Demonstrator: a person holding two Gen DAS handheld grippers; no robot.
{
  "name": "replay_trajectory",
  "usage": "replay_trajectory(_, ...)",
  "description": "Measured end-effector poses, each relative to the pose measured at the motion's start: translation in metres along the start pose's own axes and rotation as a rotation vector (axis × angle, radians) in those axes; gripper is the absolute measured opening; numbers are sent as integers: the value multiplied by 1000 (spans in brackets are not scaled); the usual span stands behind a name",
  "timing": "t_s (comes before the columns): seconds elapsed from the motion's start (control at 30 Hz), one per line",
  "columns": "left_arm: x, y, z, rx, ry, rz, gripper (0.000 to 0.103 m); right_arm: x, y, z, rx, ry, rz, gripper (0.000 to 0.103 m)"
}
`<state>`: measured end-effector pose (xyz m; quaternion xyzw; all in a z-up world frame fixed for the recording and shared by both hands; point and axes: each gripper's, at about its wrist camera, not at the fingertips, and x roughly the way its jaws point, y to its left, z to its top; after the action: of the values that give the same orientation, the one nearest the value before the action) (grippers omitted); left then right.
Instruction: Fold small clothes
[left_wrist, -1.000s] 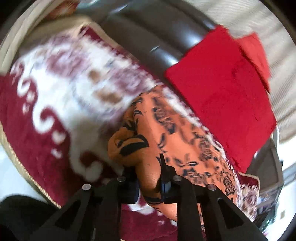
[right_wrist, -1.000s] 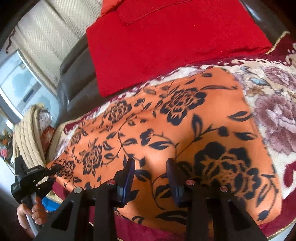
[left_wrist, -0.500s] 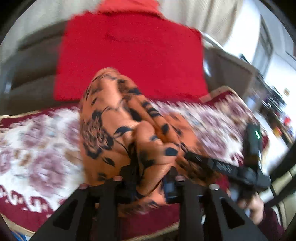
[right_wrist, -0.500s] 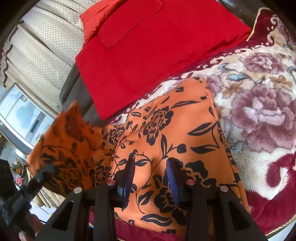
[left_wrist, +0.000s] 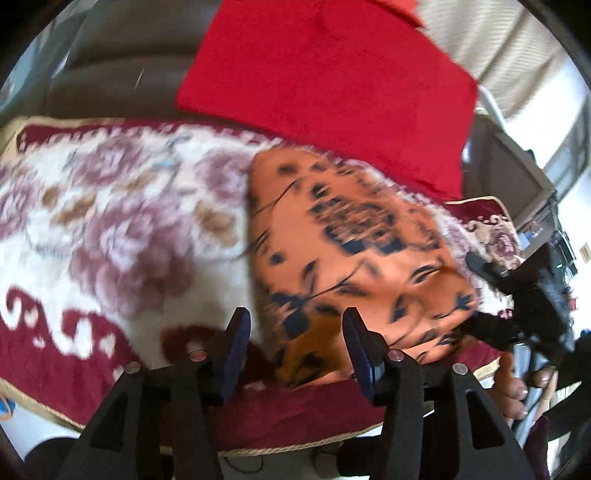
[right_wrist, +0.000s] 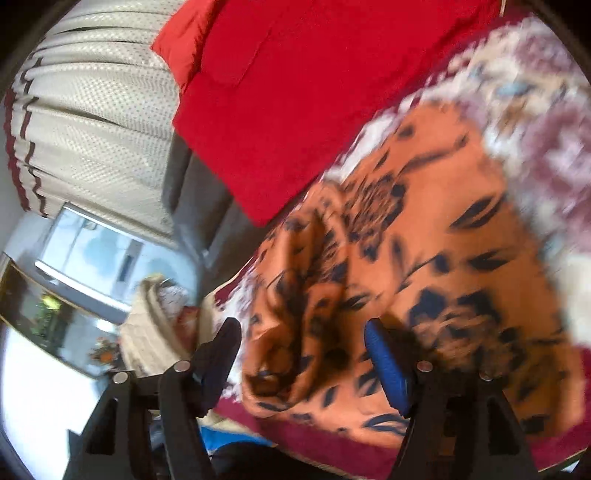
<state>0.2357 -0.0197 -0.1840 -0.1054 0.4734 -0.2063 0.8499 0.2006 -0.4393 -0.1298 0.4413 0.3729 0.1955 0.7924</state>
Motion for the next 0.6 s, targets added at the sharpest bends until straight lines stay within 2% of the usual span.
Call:
replay_trajectory(0.1, 7, 7, -6, -25, 23, -4, 53, 20, 9, -3, -1, 58, 31, 74)
replay_trajectory(0.13, 7, 7, -8, -24, 21, -5, 53, 30, 11, -4, 10, 82, 44, 78)
replay_trajectory(0.27, 4, 5, -8, -7, 25, 11, 53, 58, 15, -8, 4, 76, -12, 77)
replay_trajectory(0.3, 4, 5, -8, -4, 26, 14, 53, 63, 15, -7, 1, 63, -18, 71)
replay_trajectory(0.33, 2, 4, -8, 0, 25, 18, 53, 66, 16, -7, -6, 54, -27, 34)
replay_trajectory(0.37, 0, 3, -9, 2, 24, 22, 53, 69, 19, -5, -32, 49, -41, 23)
replay_trajectory(0.43, -1, 1, -7, 2, 26, 16, 53, 66, 26, -4, -69, 19, -58, 22)
replay_trajectory(0.6, -4, -18, 3, 33, 8, -8, 53, 5, 59, -3, -224, -193, -66, 21)
